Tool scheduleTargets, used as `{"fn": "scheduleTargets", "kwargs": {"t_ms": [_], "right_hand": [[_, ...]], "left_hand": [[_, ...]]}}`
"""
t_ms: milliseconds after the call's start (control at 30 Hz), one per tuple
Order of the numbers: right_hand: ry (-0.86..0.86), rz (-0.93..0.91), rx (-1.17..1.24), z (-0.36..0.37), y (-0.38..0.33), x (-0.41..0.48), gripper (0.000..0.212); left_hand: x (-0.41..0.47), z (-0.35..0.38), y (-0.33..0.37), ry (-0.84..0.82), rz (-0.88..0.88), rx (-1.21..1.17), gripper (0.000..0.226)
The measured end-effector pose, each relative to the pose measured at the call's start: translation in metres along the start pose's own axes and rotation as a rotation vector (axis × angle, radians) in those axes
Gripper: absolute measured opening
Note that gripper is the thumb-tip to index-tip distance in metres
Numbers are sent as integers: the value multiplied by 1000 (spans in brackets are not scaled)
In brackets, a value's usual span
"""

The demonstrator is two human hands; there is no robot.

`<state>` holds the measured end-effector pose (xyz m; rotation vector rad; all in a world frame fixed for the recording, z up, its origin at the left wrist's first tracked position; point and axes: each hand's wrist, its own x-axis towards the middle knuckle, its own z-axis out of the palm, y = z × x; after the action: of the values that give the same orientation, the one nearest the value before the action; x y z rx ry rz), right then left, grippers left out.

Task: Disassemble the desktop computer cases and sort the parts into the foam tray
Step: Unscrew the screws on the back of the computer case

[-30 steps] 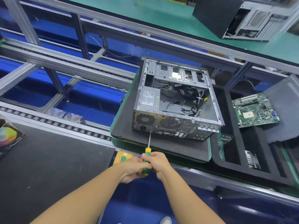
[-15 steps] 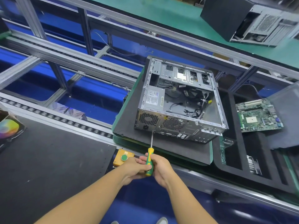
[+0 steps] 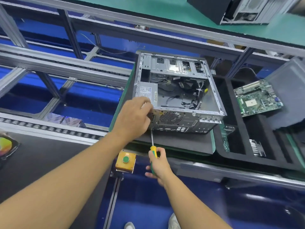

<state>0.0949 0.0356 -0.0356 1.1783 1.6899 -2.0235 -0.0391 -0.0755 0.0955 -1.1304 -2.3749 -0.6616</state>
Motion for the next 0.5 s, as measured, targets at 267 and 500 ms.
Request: {"fn": "scheduleTargets", "kwargs": {"t_ms": [267, 500], "right_hand": [[-165, 183, 398, 2, -1, -12, 39], [-43, 65, 303, -1, 8, -12, 16]], "left_hand": [[35, 22, -45, -712, -267, 52, 66], [35, 21, -47, -719, -287, -34, 59]]}}
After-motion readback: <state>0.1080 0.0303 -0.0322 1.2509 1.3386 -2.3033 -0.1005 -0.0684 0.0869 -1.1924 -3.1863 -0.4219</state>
